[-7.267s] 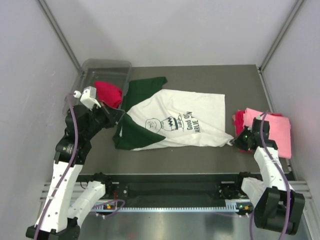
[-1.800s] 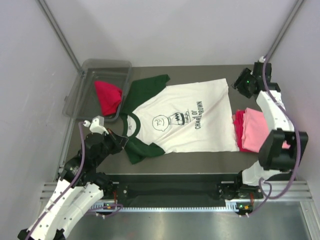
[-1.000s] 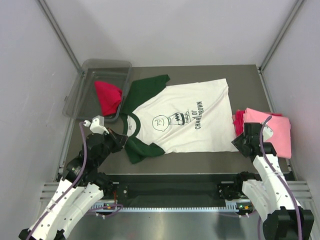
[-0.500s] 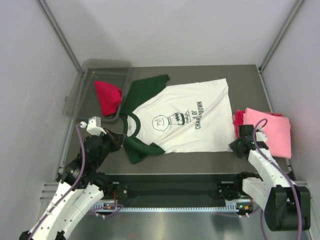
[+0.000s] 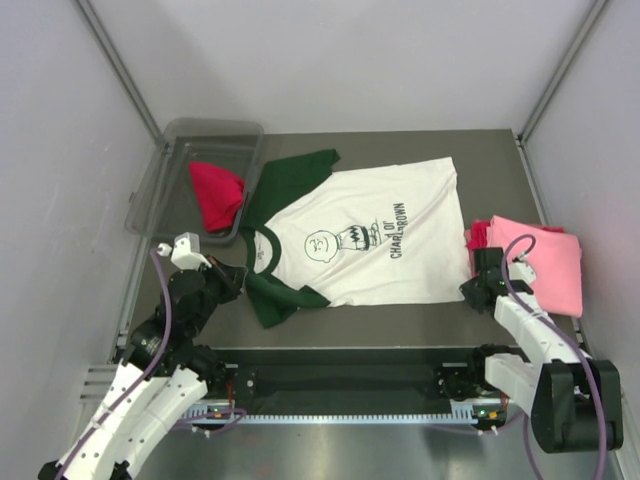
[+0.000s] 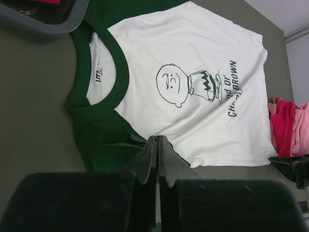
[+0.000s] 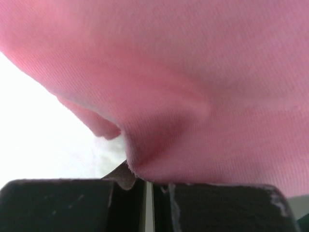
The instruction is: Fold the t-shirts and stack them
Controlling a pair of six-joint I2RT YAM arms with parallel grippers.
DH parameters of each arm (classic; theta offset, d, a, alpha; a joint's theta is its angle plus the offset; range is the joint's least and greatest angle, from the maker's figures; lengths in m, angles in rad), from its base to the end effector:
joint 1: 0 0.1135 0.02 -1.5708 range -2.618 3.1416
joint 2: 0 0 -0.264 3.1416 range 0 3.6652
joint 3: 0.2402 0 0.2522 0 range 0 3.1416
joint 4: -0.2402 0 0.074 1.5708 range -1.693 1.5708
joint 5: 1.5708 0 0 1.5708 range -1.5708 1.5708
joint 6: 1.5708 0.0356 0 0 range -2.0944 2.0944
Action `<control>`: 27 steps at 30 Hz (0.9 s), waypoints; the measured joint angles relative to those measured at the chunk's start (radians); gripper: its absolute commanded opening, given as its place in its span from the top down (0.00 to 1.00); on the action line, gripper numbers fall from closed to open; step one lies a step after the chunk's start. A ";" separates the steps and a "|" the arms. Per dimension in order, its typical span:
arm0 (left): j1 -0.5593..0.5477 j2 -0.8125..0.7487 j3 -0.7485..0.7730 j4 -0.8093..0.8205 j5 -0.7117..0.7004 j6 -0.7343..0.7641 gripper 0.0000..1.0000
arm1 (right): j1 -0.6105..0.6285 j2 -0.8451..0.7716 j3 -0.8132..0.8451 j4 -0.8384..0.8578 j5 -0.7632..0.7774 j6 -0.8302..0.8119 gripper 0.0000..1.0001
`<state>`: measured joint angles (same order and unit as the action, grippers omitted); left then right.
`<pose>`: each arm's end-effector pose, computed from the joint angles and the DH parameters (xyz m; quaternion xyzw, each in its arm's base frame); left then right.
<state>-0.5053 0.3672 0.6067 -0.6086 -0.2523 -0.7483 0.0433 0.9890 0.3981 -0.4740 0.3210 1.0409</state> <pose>0.0905 -0.0399 0.2855 -0.1698 0.8036 -0.2449 0.5151 0.1643 -0.0041 0.1531 0.4923 0.8201 -0.0051 0.2915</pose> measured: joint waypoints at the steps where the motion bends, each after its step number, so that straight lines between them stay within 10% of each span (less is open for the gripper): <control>1: 0.000 0.006 0.003 -0.001 0.000 0.001 1.00 | 0.005 -0.004 0.002 -0.012 0.001 0.000 1.00; 27: 0.000 0.327 0.218 -0.019 -0.055 0.097 1.00 | 0.027 0.087 0.310 -0.164 -0.025 -0.117 1.00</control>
<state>-0.5053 0.6941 0.8249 -0.6281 -0.3073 -0.6514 0.0704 1.0756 0.7078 -0.6384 0.2958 0.9237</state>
